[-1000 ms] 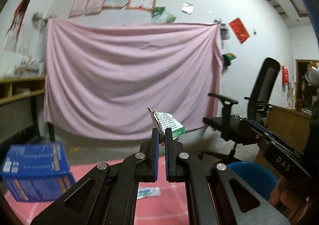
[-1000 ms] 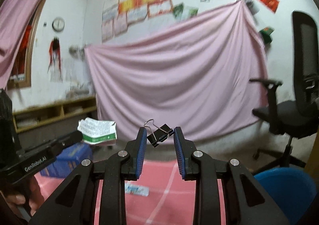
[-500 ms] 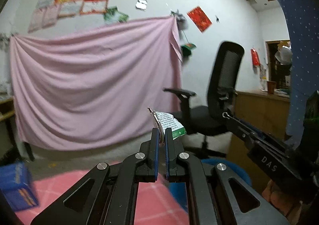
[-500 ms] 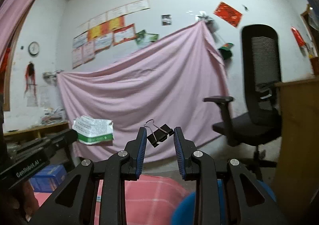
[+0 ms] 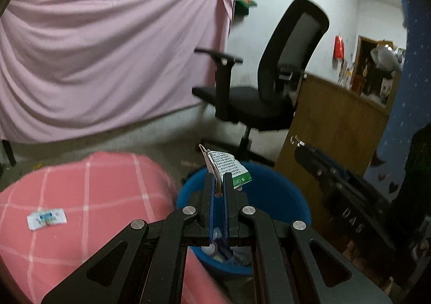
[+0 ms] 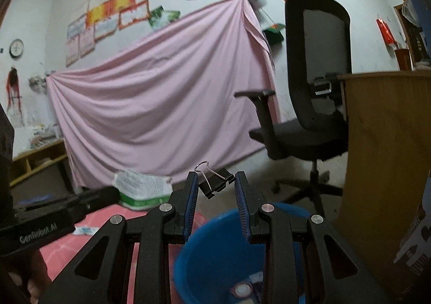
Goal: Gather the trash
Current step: 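Open both tools over the blue bucket to drop the items, then move both open tools back over the table toward the white sachet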
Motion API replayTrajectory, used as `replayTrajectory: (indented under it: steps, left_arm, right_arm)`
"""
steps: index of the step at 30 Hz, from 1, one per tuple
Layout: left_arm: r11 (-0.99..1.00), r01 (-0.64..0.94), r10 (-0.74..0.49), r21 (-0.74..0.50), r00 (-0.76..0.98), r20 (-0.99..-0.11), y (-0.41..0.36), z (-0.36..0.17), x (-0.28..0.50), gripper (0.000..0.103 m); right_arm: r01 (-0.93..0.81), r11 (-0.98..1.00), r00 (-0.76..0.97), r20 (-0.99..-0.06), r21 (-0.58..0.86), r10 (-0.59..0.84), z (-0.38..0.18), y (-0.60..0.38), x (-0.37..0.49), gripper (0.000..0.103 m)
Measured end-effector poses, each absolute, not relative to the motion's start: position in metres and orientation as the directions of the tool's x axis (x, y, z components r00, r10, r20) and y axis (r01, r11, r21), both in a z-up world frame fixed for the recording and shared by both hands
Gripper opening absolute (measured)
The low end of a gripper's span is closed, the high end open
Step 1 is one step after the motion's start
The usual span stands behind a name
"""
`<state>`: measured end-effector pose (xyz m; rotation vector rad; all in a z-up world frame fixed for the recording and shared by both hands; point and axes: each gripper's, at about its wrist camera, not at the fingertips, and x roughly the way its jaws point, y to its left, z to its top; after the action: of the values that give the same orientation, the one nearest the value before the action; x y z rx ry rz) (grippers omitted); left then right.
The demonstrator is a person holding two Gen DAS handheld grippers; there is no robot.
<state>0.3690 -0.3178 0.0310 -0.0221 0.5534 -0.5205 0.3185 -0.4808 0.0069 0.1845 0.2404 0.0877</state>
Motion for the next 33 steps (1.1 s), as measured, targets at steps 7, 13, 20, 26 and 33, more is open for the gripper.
replayTrajectory:
  steps: [7,13,20,26,33]
  left_arm:
    - [0.869,0.461,-0.478,-0.182,0.684,-0.551,-0.324,0.018,0.379,0.006]
    - [0.878,0.437,-0.461,-0.197,0.657,-0.596,-0.322,0.012,0.387,0.012]
    - [0.892,0.395,-0.447,-0.219,0.702,-0.554,-0.304,0.014,0.385,0.027]
    - [0.907,0.364,-0.420,-0.213,0.738,-0.528,-0.288,0.018,0.382,0.028]
    - [0.928,0.292,-0.368,-0.232,0.819,-0.439,-0.254,0.026,0.370,0.056]
  right_arm:
    - [-0.022,0.976,0.949,-0.303,0.217,0.089,-0.009,-0.495,0.329,0.027]
    - [0.009,0.966,0.938,-0.337,0.257,0.081,-0.015,-0.506,0.333,0.035]
    - [0.004,0.966,0.941,-0.329,0.258,0.084,-0.011,-0.504,0.331,0.042]
    - [-0.017,0.972,0.942,-0.322,0.236,0.095,-0.008,-0.494,0.333,0.046]
    - [-0.035,0.976,0.955,-0.282,0.217,0.097,0.001,-0.482,0.332,0.059]
